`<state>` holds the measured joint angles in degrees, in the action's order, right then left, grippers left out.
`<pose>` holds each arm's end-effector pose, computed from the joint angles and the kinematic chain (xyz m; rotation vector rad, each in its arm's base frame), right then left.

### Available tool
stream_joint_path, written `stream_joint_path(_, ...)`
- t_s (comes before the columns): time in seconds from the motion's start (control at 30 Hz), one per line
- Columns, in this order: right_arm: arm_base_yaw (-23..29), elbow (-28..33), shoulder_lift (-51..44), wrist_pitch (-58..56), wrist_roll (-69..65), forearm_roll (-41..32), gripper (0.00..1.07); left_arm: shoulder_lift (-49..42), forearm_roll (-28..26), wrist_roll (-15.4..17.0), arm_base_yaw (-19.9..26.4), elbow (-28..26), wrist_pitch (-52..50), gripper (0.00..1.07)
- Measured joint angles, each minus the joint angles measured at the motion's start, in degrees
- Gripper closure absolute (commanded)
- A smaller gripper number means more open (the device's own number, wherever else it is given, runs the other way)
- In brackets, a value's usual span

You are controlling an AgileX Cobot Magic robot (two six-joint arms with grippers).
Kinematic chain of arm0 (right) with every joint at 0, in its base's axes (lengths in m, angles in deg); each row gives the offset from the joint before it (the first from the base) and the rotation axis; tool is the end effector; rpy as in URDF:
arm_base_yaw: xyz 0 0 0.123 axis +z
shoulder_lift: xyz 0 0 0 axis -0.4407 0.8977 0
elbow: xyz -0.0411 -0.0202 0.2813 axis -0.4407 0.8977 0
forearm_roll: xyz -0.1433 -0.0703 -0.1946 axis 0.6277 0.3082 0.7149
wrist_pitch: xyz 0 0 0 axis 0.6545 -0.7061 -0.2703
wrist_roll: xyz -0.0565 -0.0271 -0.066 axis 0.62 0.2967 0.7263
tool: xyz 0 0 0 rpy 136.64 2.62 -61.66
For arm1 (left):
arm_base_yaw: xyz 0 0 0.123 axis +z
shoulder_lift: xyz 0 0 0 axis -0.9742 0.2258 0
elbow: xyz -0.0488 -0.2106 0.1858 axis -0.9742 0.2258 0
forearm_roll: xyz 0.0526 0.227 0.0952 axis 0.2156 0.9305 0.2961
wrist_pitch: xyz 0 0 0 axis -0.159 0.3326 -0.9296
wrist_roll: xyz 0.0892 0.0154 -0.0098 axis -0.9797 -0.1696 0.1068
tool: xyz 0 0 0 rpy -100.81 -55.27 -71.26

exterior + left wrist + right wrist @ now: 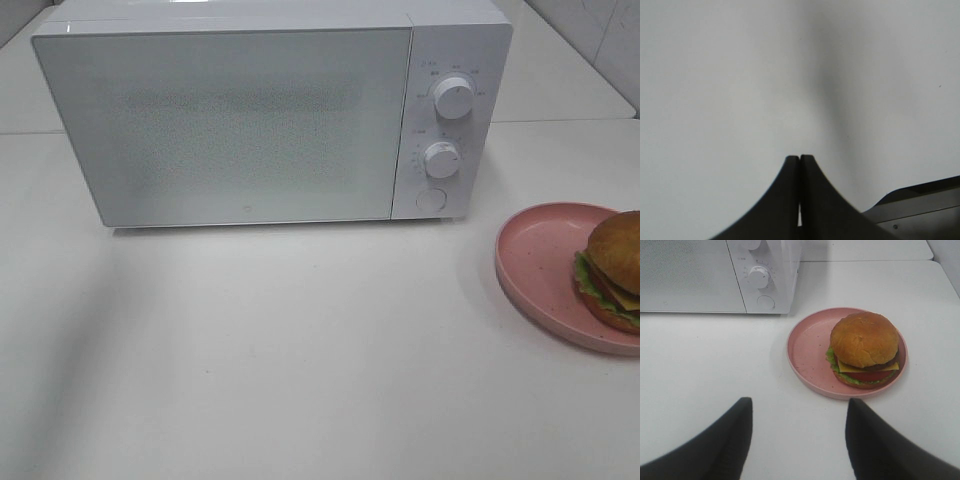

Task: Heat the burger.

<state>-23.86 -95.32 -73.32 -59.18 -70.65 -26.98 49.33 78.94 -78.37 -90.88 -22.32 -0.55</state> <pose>-0.0050 0.0056 0.2824 -0.0416 1.9867 0.1135 0.2603 -0.0611 0.2976 0.4201 2.9255 0.0270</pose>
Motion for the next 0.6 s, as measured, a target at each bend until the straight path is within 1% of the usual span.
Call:
stream_joint_path(0.03,0.0,0.0,0.0,0.0,0.0,0.0,0.52,-4.4,0.5,1.0,0.0,3.8,0.0,1.07)
stream_joint_path(0.07,0.0,0.0,0.0,0.0,0.0,0.0,0.52,-4.4,0.5,1.0,0.0,3.8,0.0,1.07)
stream_joint_path(0.1,0.0,0.0,0.0,0.0,0.0,0.0,0.52,-6.7,0.6,1.4,0.0,5.3,0.0,1.07)
stream_joint_path(0.13,0.0,0.0,0.0,0.0,0.0,0.0,0.52,-11.1,0.6,1.8,0.0,8.7,0.1,1.07)
stream_joint_path(0.17,0.0,0.0,0.0,0.0,0.0,0.0,0.52,-11.1,0.6,1.8,0.0,8.7,0.1,1.07)
stream_joint_path(0.2,0.0,0.0,0.0,0.0,0.0,0.0,0.52,-13.7,0.3,1.8,0.0,10.5,0.1,1.07)
stream_joint_path(0.23,0.0,0.0,0.0,0.0,0.0,0.0,0.52,-18.4,-0.4,1.8,0.0,14.2,0.1,1.07)
stream_joint_path(0.27,0.0,0.0,0.0,0.0,0.0,0.0,0.52,-18.4,-0.4,1.8,0.0,14.2,0.1,1.07)
stream_joint_path(0.3,0.0,0.0,0.0,0.0,0.0,0.0,0.52,-21.1,-1.0,1.8,0.0,15.9,0.1,1.07)
stream_joint_path(0.33,0.0,0.0,0.0,0.0,0.0,0.0,0.52,-26.8,-2.2,1.8,0.0,18.8,0.2,1.07)
stream_joint_path(0.37,0.0,0.0,0.0,0.0,0.0,0.0,0.52,-26.8,-2.2,1.8,0.0,18.8,0.2,1.07)
stream_joint_path(0.4,0.0,0.0,0.0,0.0,0.0,0.0,0.52,-29.7,-2.2,1.8,0.0,20.4,0.2,1.07)
stream_joint_path(0.43,0.0,0.0,0.0,0.0,0.0,0.0,0.52,-29.7,-2.2,1.8,0.0,20.4,0.2,1.07)
stream_joint_path(0.5,0.0,0.0,0.0,0.0,0.0,0.0,0.52,-40.4,-4.1,1.8,0.0,25.7,-0.1,1.07)
stream_joint_path(0.53,0.0,0.0,0.0,0.0,0.0,0.0,0.52,-40.4,-4.1,1.8,0.0,25.7,-0.1,1.07)
stream_joint_path(0.57,0.0,0.0,0.0,0.0,0.0,0.0,0.52,-42.8,-4.2,1.8,0.0,26.6,-0.3,1.07)
stream_joint_path(0.6,0.0,0.0,0.0,0.0,0.0,0.0,0.52,-48.8,-4.5,0.9,0.0,28.5,-1.4,1.07)
